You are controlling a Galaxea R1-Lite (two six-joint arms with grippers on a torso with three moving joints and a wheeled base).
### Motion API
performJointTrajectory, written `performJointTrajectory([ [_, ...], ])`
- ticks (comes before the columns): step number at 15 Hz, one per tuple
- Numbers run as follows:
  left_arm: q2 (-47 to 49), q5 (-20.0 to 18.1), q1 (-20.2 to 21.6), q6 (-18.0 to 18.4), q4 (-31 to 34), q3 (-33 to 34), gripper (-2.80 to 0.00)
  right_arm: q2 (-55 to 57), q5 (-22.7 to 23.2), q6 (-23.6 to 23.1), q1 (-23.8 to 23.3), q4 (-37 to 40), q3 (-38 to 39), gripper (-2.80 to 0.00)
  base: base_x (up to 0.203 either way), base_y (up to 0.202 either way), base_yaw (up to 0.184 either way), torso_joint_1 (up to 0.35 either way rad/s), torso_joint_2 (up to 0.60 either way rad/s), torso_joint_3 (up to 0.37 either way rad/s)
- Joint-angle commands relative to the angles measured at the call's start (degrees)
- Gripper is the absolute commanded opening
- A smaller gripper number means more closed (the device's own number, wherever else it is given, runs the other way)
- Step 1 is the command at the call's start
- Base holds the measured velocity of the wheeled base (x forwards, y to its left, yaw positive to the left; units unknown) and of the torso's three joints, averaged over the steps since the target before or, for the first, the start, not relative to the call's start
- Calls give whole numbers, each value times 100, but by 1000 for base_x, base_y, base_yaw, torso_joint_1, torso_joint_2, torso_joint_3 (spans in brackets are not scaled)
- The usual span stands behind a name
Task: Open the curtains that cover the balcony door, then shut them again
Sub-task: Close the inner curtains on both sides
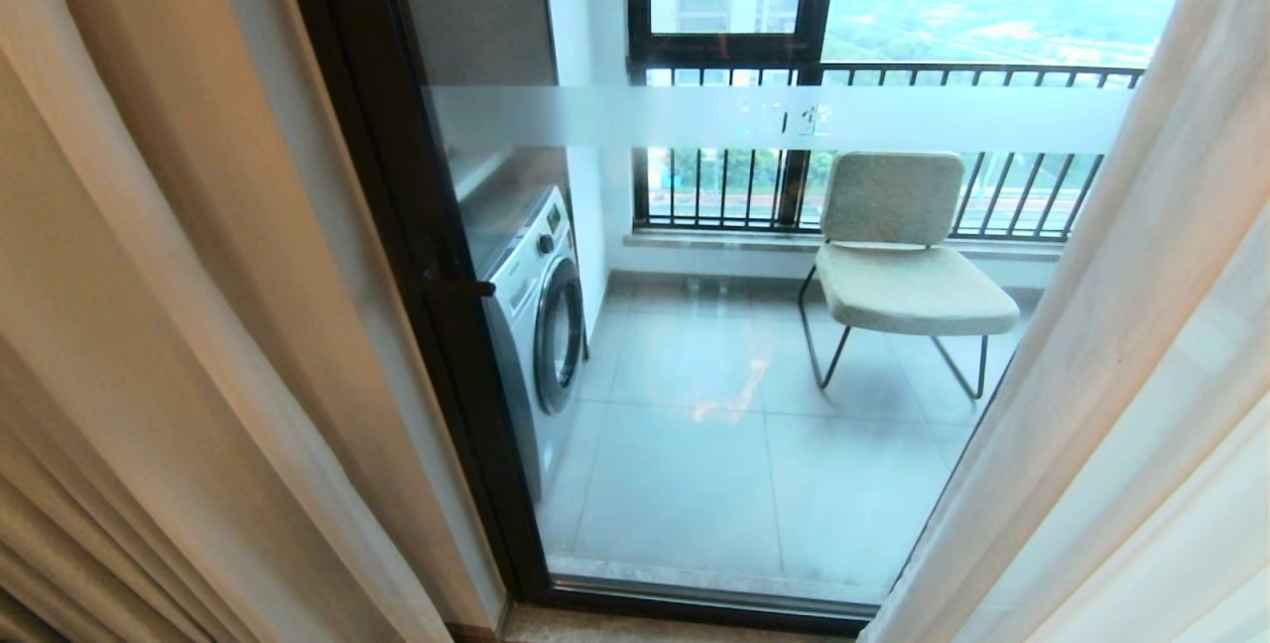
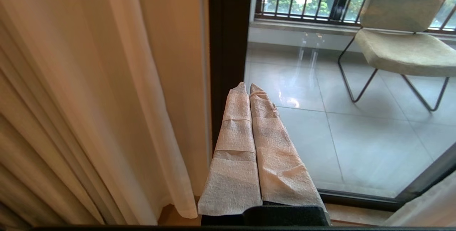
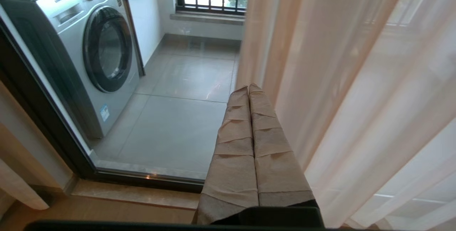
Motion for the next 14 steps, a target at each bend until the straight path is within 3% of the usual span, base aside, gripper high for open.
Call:
performJointTrajectory([
  [1, -2, 3, 2, -4, 0, 1, -280, 5, -2, -3, 0, -2, 0, -280, 0, 192, 0, 3, 7, 2],
  [9, -2, 3, 2, 5, 0, 1, -280, 5, -2, -3, 0, -2, 0, -280, 0, 181, 0, 2, 3, 2],
  [14, -2, 3, 2, -4, 0, 1, -280, 5, -2, -3, 0, -2, 0, -280, 0, 17, 0, 0, 0, 0],
])
